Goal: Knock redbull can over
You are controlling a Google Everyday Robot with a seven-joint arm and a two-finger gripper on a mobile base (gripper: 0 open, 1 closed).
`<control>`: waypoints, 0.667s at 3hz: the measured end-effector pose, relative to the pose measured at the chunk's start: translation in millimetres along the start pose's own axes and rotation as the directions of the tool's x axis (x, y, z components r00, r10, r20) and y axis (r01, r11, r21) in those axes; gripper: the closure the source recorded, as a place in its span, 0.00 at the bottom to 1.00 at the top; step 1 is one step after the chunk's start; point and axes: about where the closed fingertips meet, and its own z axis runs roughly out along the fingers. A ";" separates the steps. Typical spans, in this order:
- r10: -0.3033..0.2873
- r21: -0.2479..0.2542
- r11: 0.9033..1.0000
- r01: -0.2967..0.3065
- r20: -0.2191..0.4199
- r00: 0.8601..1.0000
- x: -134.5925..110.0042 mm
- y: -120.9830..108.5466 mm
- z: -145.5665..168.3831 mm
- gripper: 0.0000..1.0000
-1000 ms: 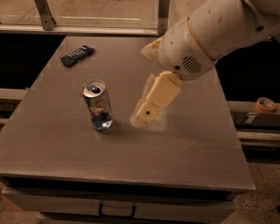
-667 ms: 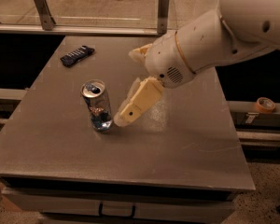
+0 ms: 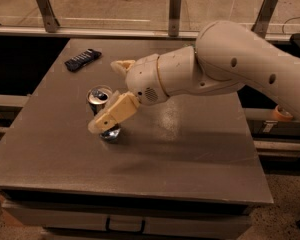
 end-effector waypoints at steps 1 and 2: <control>-0.001 0.005 1.000 0.001 0.070 0.998 -2.9 -9.8 27.3 0.00; -0.026 0.040 0.999 0.022 0.111 0.993 -15.7 -37.7 40.9 0.00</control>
Offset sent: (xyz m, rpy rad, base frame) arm 0.0884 0.0499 0.0193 0.1589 -0.1149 -0.0507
